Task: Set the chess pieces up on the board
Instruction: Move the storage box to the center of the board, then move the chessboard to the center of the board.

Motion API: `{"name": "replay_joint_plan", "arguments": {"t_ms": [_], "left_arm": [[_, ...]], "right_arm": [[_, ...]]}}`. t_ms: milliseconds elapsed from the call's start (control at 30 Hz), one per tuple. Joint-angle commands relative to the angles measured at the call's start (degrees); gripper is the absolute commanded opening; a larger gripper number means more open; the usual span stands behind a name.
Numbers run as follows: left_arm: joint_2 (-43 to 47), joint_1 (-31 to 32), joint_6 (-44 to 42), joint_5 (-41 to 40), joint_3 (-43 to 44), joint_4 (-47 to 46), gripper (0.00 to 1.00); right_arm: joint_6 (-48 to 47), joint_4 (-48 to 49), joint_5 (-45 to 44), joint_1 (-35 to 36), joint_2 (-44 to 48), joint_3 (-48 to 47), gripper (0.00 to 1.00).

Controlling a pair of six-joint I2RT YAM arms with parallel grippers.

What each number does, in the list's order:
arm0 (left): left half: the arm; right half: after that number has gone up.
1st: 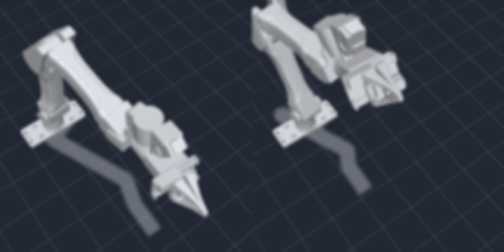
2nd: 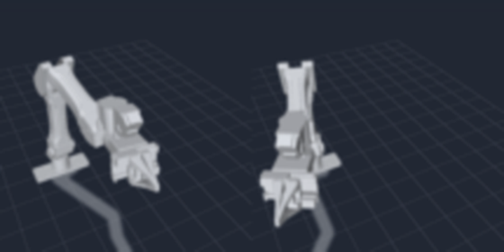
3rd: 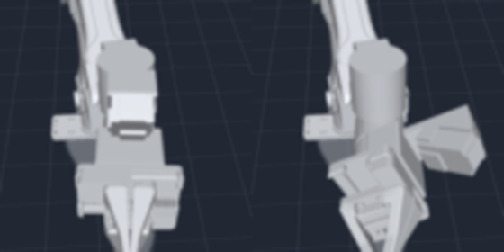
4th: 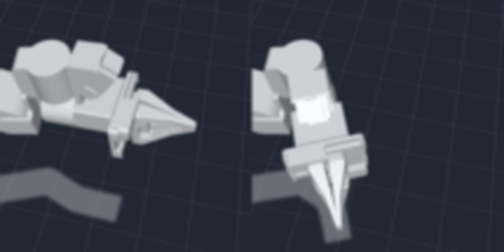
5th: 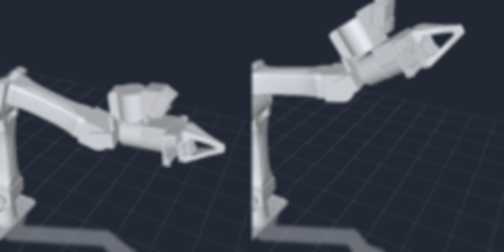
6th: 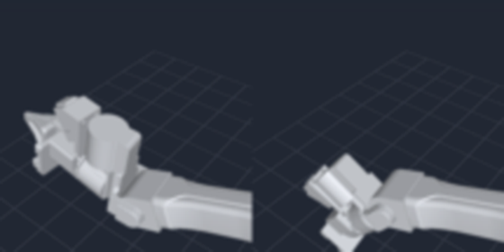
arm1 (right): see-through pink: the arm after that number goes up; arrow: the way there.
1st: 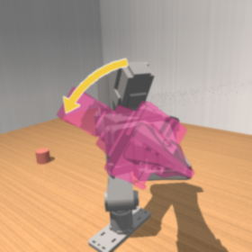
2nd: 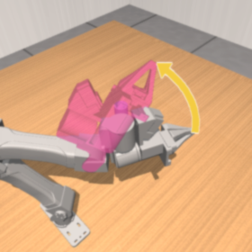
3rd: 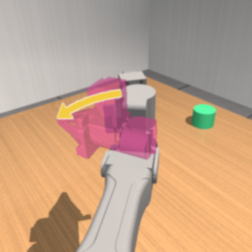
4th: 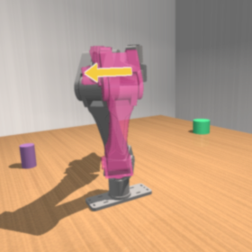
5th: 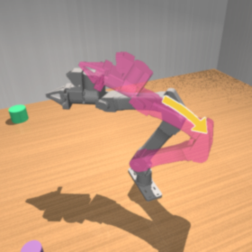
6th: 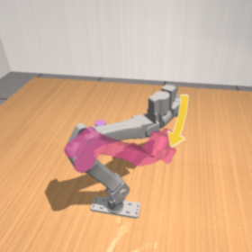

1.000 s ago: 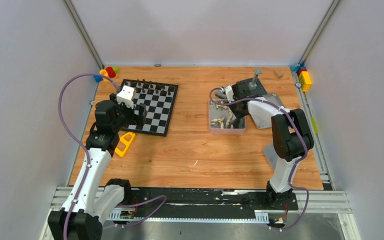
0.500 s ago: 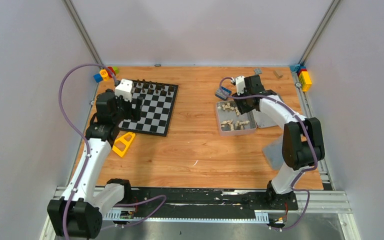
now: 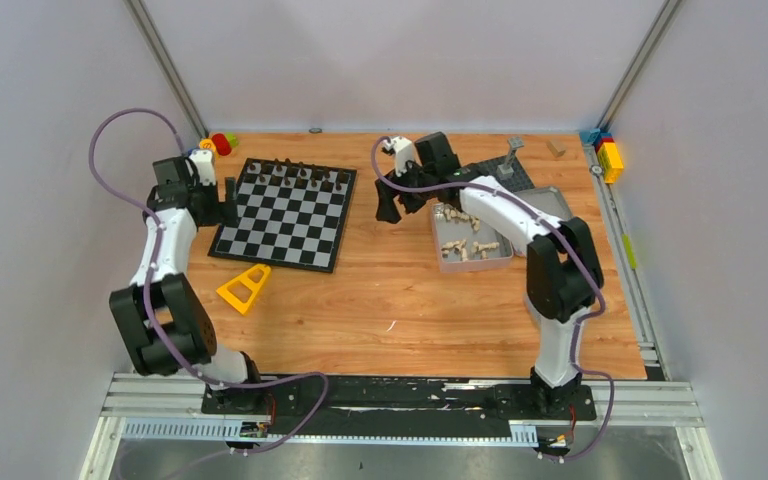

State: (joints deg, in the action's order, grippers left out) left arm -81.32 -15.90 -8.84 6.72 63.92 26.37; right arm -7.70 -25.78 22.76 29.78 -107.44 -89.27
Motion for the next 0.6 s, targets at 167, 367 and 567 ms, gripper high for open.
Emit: {"name": "replay_joint_plan", "arguments": {"t_ms": [167,367,567], "left_arm": [[-18.0,-6.0,2.7,6.9,10.3,0.9,1.0],[-27.4,-8.3,4.2,13.4,17.5,3.6,1.0],[-31.8,-8.5,4.0,16.8,18.5,3.5,0.98]], "right_arm": [[18.5,3.9,9.8,3.6,-17.2,-13.1,0.88],[24.1,4.1,15.0,3.9,-25.4,-18.8,0.86],[29.0,5.8,19.1,4.6,-30.6,-22.5,0.79]]}}
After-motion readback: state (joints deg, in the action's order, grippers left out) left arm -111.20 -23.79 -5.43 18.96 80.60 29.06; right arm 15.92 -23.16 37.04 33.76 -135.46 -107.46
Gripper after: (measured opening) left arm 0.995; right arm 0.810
